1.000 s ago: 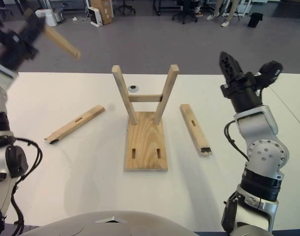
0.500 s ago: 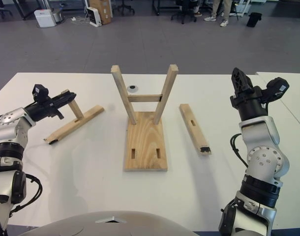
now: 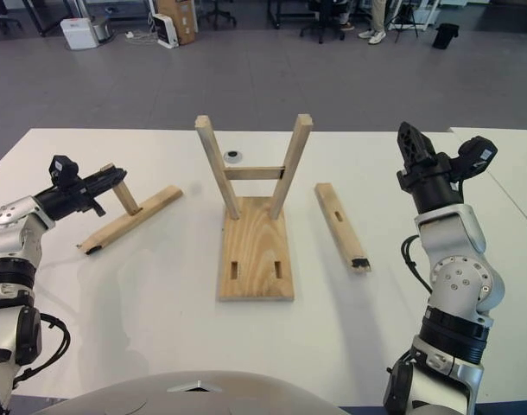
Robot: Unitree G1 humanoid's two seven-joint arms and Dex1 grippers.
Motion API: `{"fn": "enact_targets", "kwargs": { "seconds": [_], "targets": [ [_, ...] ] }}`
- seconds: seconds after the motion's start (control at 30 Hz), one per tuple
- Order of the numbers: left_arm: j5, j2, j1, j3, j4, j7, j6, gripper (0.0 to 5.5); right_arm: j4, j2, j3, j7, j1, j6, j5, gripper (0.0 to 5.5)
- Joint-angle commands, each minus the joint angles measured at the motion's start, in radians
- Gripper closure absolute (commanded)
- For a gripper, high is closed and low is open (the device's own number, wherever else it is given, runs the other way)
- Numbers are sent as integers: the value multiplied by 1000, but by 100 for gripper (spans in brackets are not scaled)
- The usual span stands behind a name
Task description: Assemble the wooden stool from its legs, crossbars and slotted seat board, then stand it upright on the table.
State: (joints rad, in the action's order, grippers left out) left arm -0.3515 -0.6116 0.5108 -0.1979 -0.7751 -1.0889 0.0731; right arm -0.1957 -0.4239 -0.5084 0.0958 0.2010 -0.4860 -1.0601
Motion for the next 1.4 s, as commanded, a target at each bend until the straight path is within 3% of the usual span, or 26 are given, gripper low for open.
{"fn": "enact_targets", "kwargs": {
  "seconds": [0.03,0.3,0.53,0.7,0.9,1.13,1.4],
  "targets": [
    [26,44,-17,29,8,14,-8,510,7,8,2,1,21,-12,9,389],
    [59,49,-29,49,-15,42,0,510,2,15,0,0,14,-14,8,389],
    [223,21,-88,209,-189,126,-73,510,4,23,9,-1,16,-16,15,389],
    [153,47,-90,168,-219,178,-175,510,-3,29,11,-5,7,-12,20,389],
    [93,87,-220,125,-73,308,-250,510,-8,41,18,-7,2,-8,26,389],
    [144,131,-427,255,231,452,-315,510,-43,57,12,-22,-29,-10,23,389],
    [93,107,-381,245,146,438,-353,510,-33,64,19,-19,-21,-6,27,389]
  ]
}}
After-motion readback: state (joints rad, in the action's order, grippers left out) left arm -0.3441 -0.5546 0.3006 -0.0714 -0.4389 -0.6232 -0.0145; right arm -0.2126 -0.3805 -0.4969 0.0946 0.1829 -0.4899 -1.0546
